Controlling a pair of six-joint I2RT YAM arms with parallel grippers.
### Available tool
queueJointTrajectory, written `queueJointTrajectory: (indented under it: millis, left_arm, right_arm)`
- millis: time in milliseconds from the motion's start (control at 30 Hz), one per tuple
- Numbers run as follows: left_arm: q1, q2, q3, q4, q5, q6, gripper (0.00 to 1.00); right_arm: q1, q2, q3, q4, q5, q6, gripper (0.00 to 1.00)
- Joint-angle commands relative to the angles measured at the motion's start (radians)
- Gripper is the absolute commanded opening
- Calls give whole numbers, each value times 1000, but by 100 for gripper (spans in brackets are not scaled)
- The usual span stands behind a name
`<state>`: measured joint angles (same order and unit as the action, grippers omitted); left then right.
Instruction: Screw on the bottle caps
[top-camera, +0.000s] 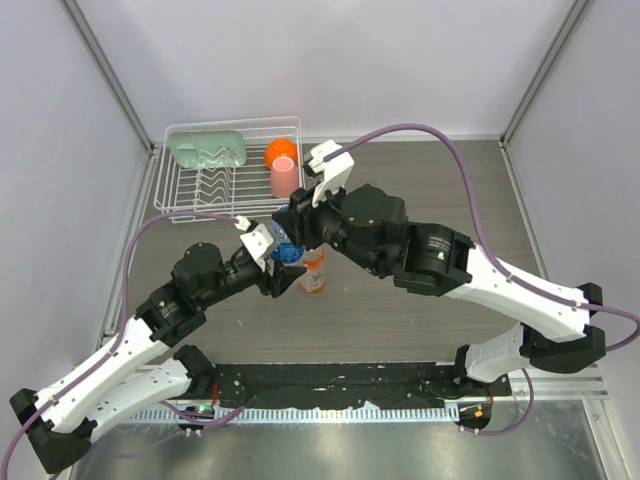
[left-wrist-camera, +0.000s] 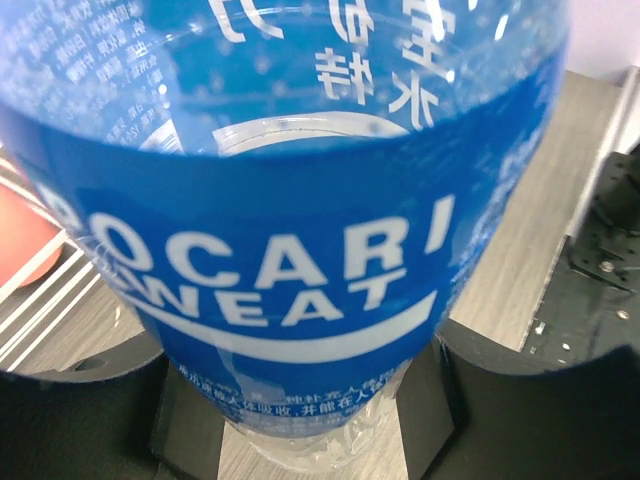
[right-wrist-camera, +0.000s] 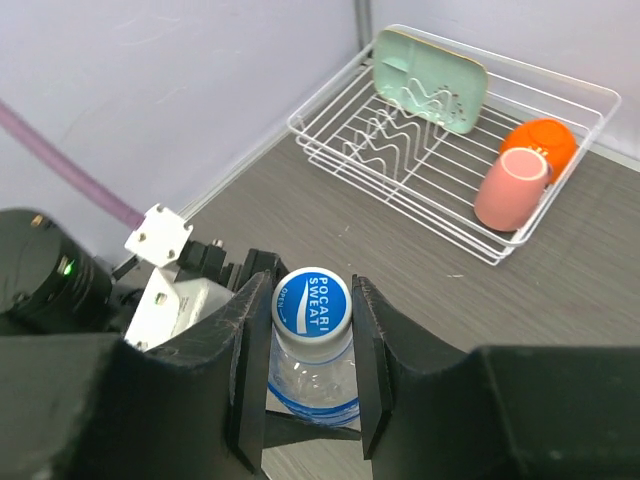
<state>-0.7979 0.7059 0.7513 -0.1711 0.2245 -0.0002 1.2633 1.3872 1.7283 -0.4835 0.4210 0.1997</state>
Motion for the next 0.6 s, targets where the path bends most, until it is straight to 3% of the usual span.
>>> queueJointTrajectory:
  millis: [0,200,233,267,367,567]
  left_arm:
    - [-1,-37,40,257,-154,11,0]
    - [-1,-42,29,251,-283,31,0]
    - [-1,-42,28,245,-287,34,0]
    - [-1,-40,28,236,-287,35,0]
    - [-1,-51,19,197,-261,26,0]
    - [0,-85,-1,98,-67,-27,0]
  right_arm:
    - [45,108,28,-225,215,119,1]
    - [122,226,165,-303,371,185,2]
    - [123,234,198,-308,380,188,5]
    - [126,240,217,-310,375,185,19]
    - [127,214,273,-284,326,141,40]
    - [123,109,355,-216,61,35,61]
